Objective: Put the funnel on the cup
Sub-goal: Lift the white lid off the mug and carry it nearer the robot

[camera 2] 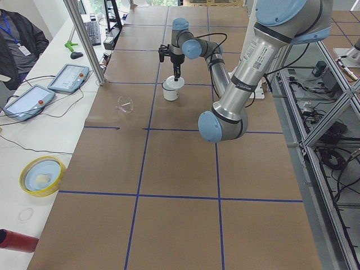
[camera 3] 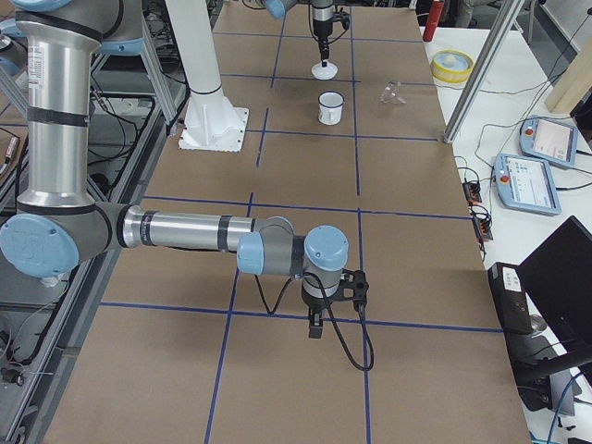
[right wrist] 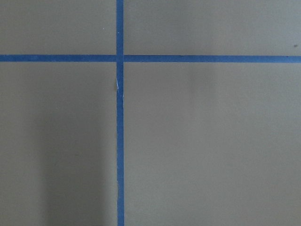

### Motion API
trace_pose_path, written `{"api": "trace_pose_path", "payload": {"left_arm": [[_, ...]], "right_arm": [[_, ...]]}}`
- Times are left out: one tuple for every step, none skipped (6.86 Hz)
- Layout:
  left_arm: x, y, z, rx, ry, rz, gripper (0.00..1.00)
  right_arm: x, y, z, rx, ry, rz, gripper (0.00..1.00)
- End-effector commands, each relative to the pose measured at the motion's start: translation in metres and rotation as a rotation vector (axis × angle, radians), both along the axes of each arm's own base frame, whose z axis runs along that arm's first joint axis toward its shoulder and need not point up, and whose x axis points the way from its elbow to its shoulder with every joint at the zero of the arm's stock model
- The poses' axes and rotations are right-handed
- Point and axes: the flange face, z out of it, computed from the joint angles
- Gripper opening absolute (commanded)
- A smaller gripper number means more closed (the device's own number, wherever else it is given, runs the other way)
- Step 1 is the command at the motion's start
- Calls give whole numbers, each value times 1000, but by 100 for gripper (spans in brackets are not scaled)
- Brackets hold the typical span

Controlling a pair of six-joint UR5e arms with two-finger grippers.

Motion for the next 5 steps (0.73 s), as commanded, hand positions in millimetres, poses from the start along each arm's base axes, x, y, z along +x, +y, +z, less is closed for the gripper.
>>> {"api": "trace_pose_path", "payload": {"left_arm": [[15,28,53,33,4,31,0],[38,40,64,27,-23,50,0],[64,54,79,-8,-54,63,0],[77,63,84,-15,-66,87,0],[92,72,94,-28,-86,112,0]], "right_arm": [[0,0,0,0,0,0,100],[0,0,0,0,0,0,100],[0,0,0,0,0,0,100],[0,0,0,0,0,0,100],[0,0,0,0,0,0,100]]}}
